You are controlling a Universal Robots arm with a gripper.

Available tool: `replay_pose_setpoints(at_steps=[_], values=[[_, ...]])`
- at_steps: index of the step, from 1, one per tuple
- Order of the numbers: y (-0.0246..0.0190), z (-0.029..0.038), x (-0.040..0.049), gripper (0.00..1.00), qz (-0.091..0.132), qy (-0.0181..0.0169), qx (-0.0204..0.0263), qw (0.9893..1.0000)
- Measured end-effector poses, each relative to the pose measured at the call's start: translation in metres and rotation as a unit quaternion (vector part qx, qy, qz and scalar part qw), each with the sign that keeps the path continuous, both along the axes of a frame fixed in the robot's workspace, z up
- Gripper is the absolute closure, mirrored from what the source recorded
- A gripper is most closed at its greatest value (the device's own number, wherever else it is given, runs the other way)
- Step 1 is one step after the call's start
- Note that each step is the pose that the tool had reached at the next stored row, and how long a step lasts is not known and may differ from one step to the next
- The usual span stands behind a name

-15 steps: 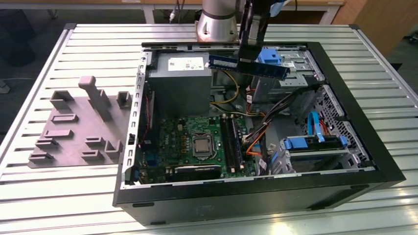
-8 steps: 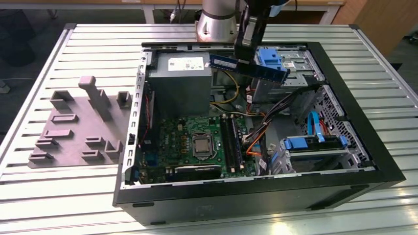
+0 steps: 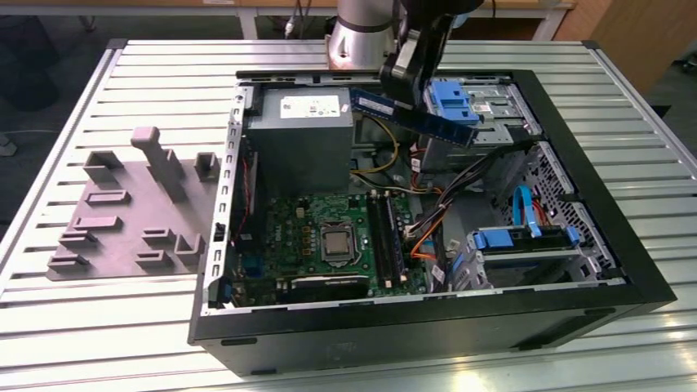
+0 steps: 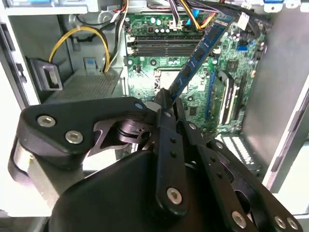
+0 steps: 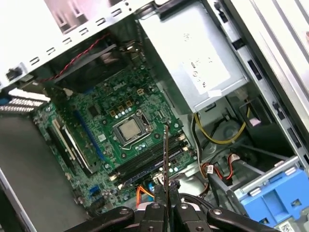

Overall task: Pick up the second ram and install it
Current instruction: 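Insert the second ram into the second slot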

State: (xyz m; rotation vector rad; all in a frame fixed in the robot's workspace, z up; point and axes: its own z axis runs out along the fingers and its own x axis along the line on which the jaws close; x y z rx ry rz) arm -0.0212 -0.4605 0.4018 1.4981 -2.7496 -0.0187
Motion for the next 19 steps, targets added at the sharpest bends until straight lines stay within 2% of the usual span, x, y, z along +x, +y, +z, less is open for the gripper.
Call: replay_pose_setpoints(at_steps=[2, 5, 8, 10, 12, 13, 19], values=[[0.0000, -0.0007, 0.0000, 0.86, -0.018, 0.0000, -0.0002, 0.9998], [0.0000, -0.0018, 0.0000, 0.86, -0.046, 0.0000, -0.0004, 0.9990], [0.0000, -0.0026, 0.0000, 0.86, -0.072, 0.0000, -0.0007, 0.9974], [0.0000, -0.0029, 0.0000, 0.86, -0.090, 0.0001, -0.0009, 0.9959], [0.0000, -0.0030, 0.0000, 0.86, -0.104, 0.0000, -0.0008, 0.9946], [0.0000, -0.0031, 0.0000, 0.86, -0.107, 0.0000, -0.0008, 0.9942], [0.0000, -0.0031, 0.0000, 0.86, -0.108, 0.0000, -0.0007, 0.9942]])
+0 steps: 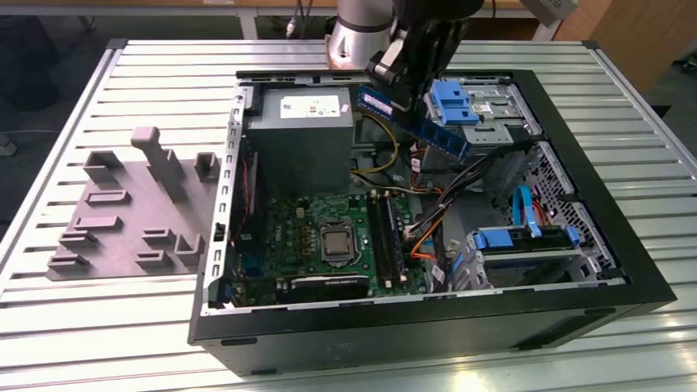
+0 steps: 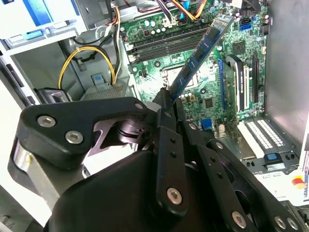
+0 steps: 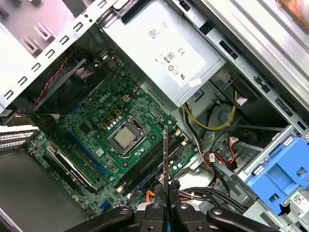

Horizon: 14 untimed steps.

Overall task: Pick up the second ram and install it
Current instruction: 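Insert the second ram into the second slot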

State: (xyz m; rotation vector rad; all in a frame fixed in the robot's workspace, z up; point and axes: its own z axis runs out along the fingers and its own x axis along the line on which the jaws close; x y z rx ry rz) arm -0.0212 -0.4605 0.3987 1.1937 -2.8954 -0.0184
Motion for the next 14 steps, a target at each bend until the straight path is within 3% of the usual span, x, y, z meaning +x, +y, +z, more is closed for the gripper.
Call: replay_pose_setpoints(at_steps=[5, 8, 14], values=[[0.0000, 0.0000, 0.0000, 0.86, -0.004, 0.0000, 0.0000, 1.0000], [0.0000, 0.0000, 0.0000, 0.86, -0.020, 0.0000, -0.0001, 0.9998], [0.0000, -0.0003, 0.0000, 0.86, -0.065, 0.0000, -0.0002, 0.9979]])
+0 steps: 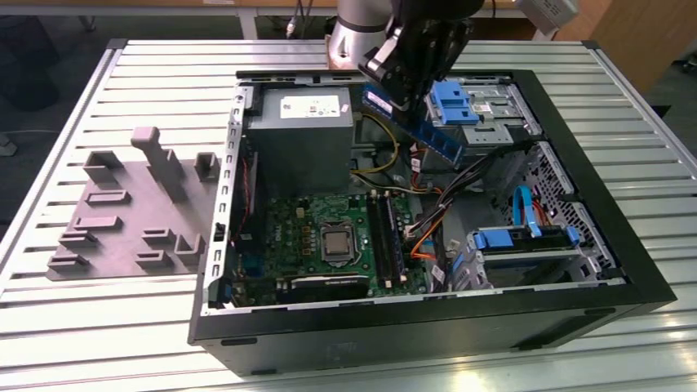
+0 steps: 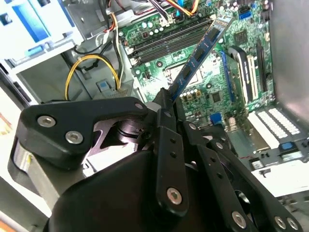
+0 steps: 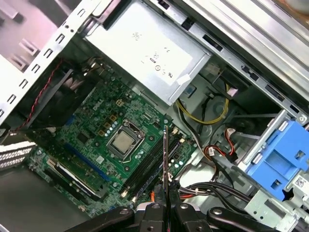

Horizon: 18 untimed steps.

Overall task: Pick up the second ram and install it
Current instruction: 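Insert the second ram into the second slot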

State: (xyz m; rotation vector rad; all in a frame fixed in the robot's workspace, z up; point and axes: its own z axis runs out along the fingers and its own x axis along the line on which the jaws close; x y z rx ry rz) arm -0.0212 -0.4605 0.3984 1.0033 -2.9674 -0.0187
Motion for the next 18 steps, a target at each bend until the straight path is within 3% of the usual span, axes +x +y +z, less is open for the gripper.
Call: replay_pose_setpoints(at_steps=[14, 18], values=[[0.0000, 0.0000, 0.0000, 0.86, -0.008, 0.0000, 0.0000, 1.0000], [0.0000, -0.0001, 0.0000, 0.86, -0.027, 0.0000, -0.0001, 0.9996]])
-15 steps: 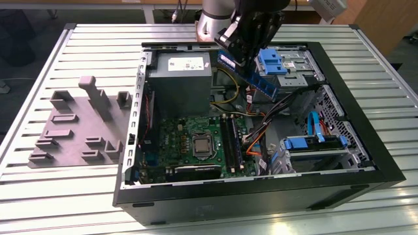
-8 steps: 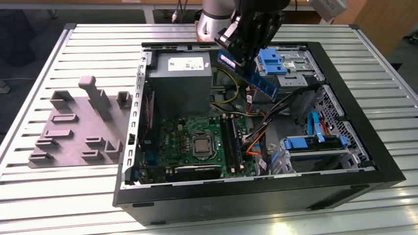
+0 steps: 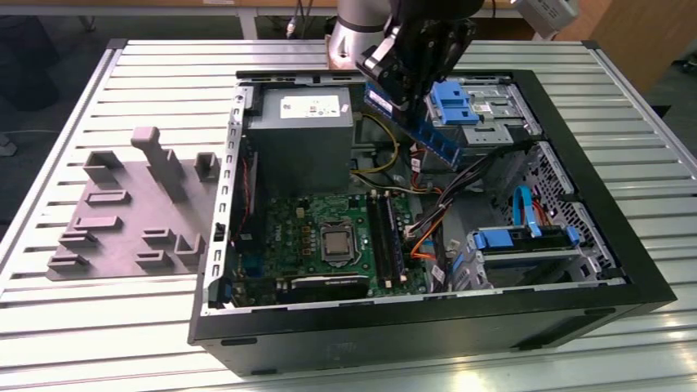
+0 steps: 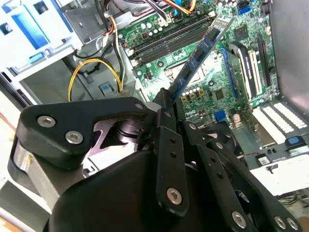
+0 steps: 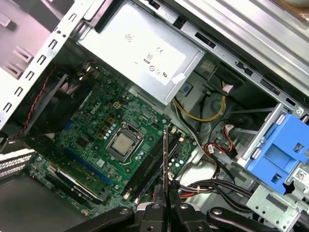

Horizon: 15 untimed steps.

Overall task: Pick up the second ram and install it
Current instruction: 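Insert the second ram into the second slot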

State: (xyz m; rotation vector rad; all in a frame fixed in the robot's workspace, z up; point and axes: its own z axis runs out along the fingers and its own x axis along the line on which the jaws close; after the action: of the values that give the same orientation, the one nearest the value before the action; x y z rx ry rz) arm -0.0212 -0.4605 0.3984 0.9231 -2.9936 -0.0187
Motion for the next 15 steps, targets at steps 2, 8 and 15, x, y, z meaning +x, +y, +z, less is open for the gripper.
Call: replay_pose_setpoints(at_steps=[2, 8, 15], values=[[0.0000, -0.0001, 0.0000, 0.86, -0.015, 0.0000, 0.0000, 0.9999], [0.0000, -0.0006, 0.0000, 0.86, -0.065, 0.0000, -0.0002, 0.9979], [0.0000, -0.0011, 0.0000, 0.86, -0.124, 0.0000, -0.0005, 0.9922]])
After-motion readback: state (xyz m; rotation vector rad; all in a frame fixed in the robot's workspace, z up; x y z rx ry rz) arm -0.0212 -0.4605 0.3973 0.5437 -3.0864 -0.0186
